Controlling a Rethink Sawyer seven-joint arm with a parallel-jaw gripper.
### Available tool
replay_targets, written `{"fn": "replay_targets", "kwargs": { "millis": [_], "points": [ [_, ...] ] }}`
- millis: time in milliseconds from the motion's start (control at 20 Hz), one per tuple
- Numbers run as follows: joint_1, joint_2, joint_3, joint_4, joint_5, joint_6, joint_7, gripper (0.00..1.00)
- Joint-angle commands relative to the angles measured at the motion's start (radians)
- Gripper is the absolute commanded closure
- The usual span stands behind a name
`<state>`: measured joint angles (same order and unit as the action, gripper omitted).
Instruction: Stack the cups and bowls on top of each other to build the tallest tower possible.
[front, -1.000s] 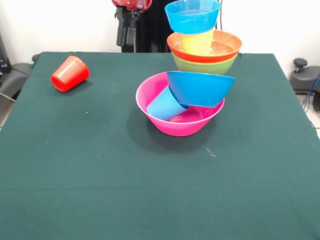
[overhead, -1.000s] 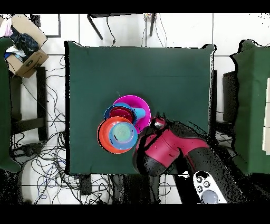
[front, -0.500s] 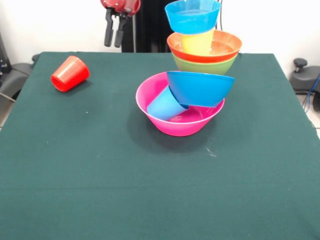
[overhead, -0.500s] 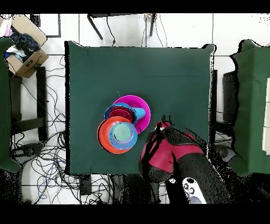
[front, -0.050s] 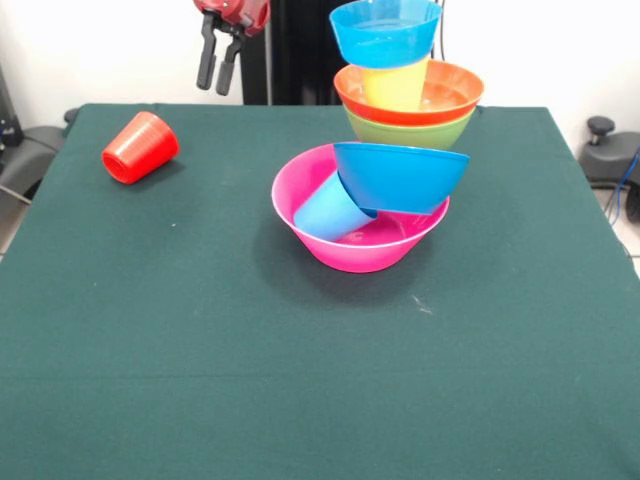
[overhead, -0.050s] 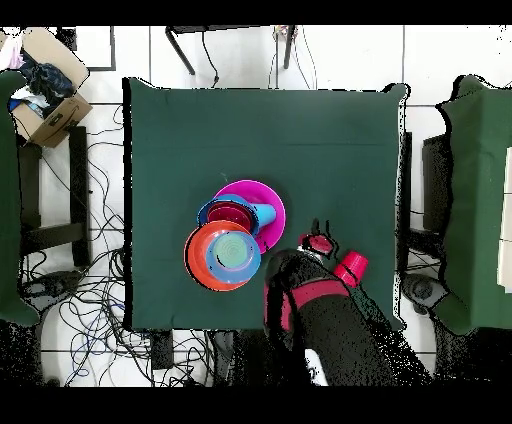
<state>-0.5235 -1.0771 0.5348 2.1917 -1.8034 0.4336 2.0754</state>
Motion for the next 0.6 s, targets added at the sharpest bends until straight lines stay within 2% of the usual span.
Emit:
{"fn": "replay_targets", "kwargs": {
  "millis": [50,300,600],
  "points": [
    [0.058,0.06,-0.026,0.108,-0.224,0.195,0.418,0.0],
    [0.052,0.07,-0.017,0.119,-0.293,0.259,0.477,0.0],
    [0.037,0.102,-0.021,0.111,-0.335,0.306,0.484,0.0]
  ]
}}
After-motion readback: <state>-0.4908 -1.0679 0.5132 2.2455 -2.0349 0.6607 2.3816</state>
